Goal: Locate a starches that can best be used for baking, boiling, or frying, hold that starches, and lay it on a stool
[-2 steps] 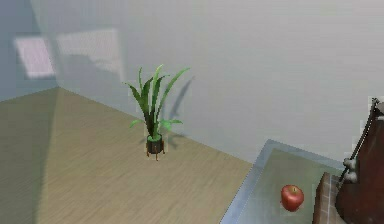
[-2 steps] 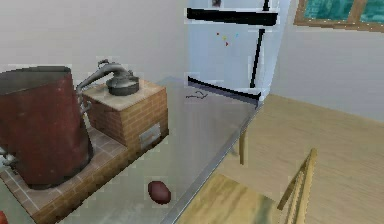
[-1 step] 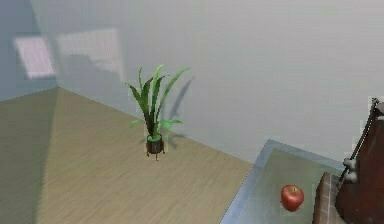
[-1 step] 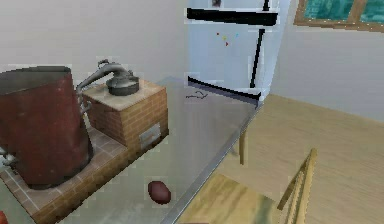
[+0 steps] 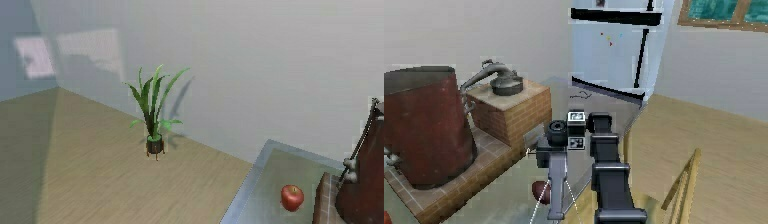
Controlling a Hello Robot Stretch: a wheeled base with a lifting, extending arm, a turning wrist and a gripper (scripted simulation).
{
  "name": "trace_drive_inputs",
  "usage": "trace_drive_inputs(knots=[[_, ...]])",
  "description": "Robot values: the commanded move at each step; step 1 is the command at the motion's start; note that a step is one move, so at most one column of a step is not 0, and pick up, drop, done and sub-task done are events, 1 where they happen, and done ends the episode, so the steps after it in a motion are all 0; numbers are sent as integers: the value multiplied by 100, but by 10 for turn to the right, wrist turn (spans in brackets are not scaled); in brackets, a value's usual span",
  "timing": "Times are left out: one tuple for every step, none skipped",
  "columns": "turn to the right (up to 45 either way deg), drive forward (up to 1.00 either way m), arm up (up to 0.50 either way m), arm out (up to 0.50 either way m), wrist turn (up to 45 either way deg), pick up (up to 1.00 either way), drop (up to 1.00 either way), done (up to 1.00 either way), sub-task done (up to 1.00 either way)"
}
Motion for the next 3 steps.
trace_drive_inputs(knots=[[0,0,0,0,450,0,0,0,0],[0,0,0,0,450,0,0,0,0],[0,0,0,0,450,0,0,0,0]])
